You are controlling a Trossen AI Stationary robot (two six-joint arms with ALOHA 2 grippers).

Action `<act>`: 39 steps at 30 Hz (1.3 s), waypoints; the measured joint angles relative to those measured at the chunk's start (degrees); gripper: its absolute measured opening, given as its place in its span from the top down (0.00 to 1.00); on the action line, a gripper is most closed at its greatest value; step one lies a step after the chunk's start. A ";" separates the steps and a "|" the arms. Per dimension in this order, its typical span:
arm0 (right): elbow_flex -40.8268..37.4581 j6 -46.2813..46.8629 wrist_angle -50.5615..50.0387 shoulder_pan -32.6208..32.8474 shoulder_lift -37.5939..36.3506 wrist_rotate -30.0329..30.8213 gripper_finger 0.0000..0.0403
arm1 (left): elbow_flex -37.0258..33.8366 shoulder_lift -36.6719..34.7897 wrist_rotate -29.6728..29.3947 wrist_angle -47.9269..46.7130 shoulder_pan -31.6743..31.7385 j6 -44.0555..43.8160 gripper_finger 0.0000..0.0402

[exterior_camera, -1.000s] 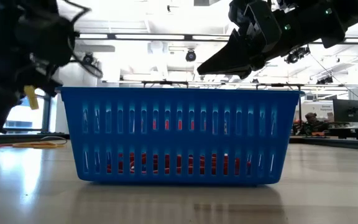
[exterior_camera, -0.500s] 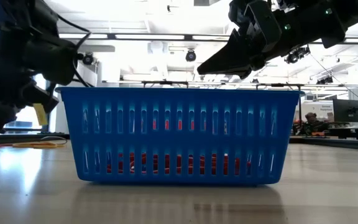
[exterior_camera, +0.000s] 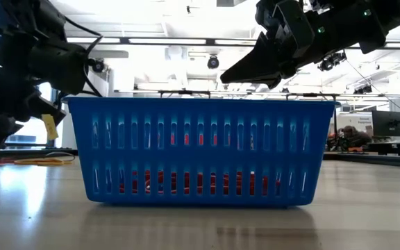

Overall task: Sort rubber bands into baskets
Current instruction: Put the red rubber band into the blue bin

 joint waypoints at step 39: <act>0.00 0.42 -0.44 1.51 0.00 0.64 1.00 | 29.99 0.05 -19.80 -25.24 -5.97 0.70 1.00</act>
